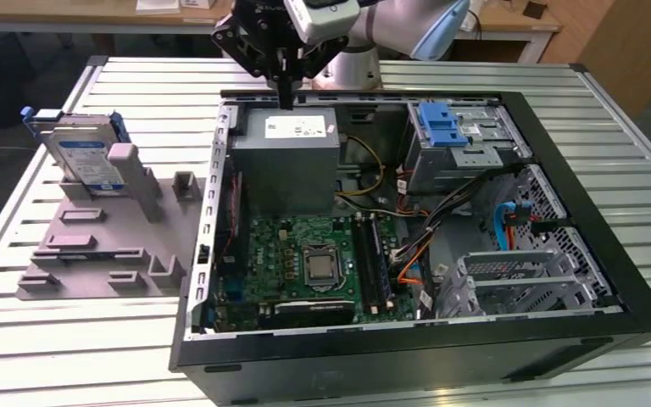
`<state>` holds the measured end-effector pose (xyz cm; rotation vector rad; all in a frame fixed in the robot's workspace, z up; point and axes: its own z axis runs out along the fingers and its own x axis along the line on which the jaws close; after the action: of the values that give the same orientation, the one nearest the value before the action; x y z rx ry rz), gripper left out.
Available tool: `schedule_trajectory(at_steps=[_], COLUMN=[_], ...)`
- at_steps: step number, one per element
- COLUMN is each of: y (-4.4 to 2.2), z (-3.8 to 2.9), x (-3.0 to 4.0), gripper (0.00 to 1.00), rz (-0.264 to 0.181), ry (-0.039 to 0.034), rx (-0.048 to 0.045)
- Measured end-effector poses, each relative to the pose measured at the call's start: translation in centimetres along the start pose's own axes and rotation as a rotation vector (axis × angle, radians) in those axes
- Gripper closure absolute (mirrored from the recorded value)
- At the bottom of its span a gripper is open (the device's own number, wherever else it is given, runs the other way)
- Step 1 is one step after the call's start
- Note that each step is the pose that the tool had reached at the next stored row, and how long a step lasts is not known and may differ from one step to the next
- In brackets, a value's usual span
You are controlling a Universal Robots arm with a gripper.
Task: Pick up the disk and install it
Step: 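Reach for the disk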
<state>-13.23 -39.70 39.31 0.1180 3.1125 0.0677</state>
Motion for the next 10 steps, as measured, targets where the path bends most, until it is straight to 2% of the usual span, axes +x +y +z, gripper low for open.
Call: schedule_trajectory(at_steps=[10], y=[0.03], z=[0.01], x=[0.61], gripper=[0.89], rz=[0.0], ry=[0.0], rx=[0.0])
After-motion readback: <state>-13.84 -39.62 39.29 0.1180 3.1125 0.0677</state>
